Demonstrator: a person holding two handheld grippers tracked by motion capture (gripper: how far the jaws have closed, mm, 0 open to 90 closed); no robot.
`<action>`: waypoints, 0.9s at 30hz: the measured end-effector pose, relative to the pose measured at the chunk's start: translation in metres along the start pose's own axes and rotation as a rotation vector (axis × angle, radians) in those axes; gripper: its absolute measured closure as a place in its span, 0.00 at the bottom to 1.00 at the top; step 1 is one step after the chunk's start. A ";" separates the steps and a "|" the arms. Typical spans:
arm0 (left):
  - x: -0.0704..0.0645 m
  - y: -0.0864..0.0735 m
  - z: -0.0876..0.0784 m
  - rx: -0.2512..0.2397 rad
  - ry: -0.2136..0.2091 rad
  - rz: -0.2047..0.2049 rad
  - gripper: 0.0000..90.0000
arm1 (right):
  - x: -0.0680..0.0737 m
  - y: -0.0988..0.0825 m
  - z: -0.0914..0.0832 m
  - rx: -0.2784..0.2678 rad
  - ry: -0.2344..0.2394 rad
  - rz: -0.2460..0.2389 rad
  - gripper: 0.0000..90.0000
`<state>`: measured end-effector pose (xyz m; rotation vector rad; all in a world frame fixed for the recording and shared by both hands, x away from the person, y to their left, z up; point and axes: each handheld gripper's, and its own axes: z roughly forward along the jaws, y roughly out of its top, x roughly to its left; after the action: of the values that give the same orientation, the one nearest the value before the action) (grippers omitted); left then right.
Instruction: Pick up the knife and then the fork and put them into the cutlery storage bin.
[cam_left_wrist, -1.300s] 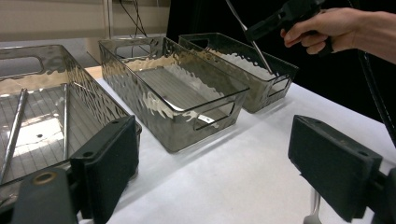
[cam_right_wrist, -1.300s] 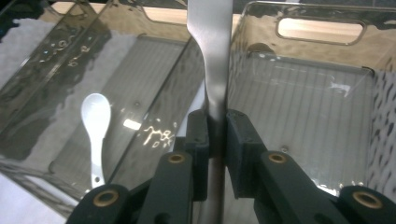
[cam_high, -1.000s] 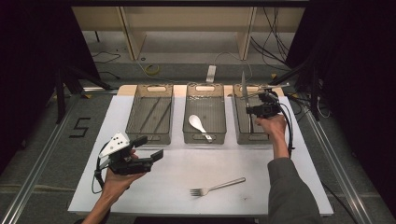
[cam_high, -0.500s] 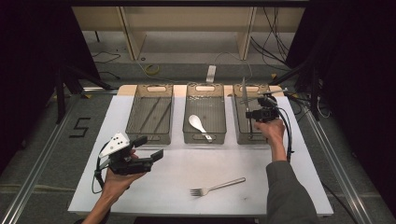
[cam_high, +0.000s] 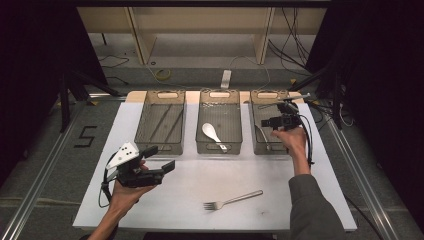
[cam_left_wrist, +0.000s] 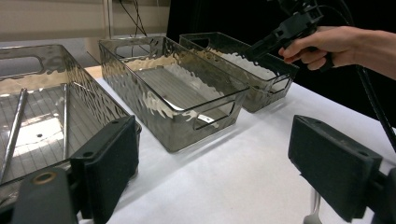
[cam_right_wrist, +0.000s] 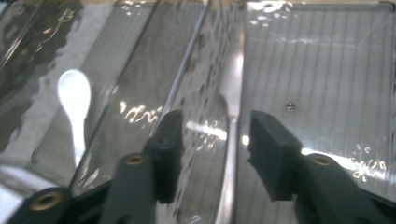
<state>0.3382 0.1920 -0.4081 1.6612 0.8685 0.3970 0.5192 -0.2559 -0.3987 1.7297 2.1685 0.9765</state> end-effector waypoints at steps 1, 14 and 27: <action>0.000 0.000 0.000 0.001 0.000 0.002 0.17 | 0.002 0.000 -0.003 0.001 0.014 -0.032 0.56; 0.001 0.000 0.000 -0.001 0.001 -0.002 0.17 | 0.071 -0.033 -0.047 0.053 0.189 -0.395 0.37; 0.000 0.000 0.000 0.000 0.000 0.000 0.17 | 0.126 -0.094 -0.055 0.162 0.239 -0.640 0.35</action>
<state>0.3383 0.1924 -0.4084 1.6612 0.8683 0.3977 0.3783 -0.1687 -0.3836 0.8709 2.7470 0.8715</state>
